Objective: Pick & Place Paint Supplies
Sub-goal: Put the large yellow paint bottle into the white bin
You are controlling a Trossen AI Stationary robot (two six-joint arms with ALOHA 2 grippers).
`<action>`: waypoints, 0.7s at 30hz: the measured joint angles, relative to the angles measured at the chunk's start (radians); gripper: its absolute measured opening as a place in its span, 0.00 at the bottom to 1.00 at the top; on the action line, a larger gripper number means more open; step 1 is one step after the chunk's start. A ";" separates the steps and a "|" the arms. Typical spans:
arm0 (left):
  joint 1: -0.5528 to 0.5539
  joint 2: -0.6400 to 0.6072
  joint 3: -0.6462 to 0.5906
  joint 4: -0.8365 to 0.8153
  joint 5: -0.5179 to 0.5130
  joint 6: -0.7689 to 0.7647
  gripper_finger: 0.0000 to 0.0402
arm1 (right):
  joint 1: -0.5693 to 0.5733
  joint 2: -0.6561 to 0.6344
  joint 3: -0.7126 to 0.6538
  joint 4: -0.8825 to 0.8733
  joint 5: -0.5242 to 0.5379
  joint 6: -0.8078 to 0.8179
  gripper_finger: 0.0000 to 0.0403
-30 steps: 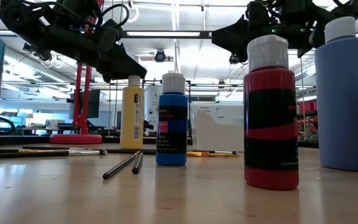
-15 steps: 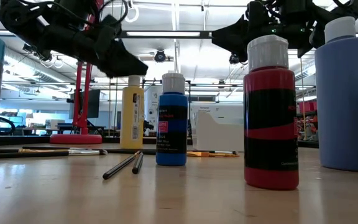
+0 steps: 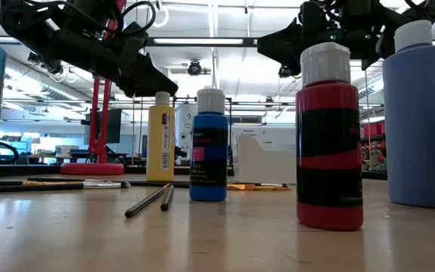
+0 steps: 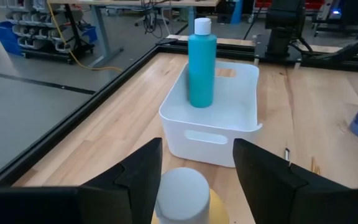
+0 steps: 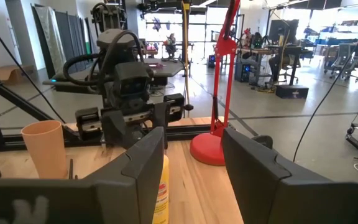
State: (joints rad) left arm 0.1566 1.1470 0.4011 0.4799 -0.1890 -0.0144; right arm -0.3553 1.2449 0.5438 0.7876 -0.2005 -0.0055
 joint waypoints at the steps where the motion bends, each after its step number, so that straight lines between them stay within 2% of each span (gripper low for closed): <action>1: -0.001 0.002 -0.002 0.020 0.003 0.020 0.50 | 0.000 0.000 0.000 0.000 0.000 0.000 0.42; 5: -0.001 0.001 -0.001 0.095 0.002 0.076 0.52 | 0.000 0.000 0.000 0.000 0.000 0.000 0.42; 10: -0.001 0.002 -0.002 0.018 -0.002 0.039 0.58 | 0.000 0.000 0.000 -0.004 0.000 0.000 0.42; 14: -0.001 0.002 -0.002 -0.065 -0.056 -0.013 0.60 | 0.000 0.000 0.000 -0.005 0.000 0.000 0.42; 21: -0.002 0.001 -0.002 -0.073 -0.015 -0.016 0.57 | 0.000 0.000 0.000 -0.004 0.000 -0.002 0.42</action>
State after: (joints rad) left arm 0.1551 1.1481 0.3993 0.4071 -0.2041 -0.0303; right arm -0.3555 1.2449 0.5438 0.7831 -0.2005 -0.0074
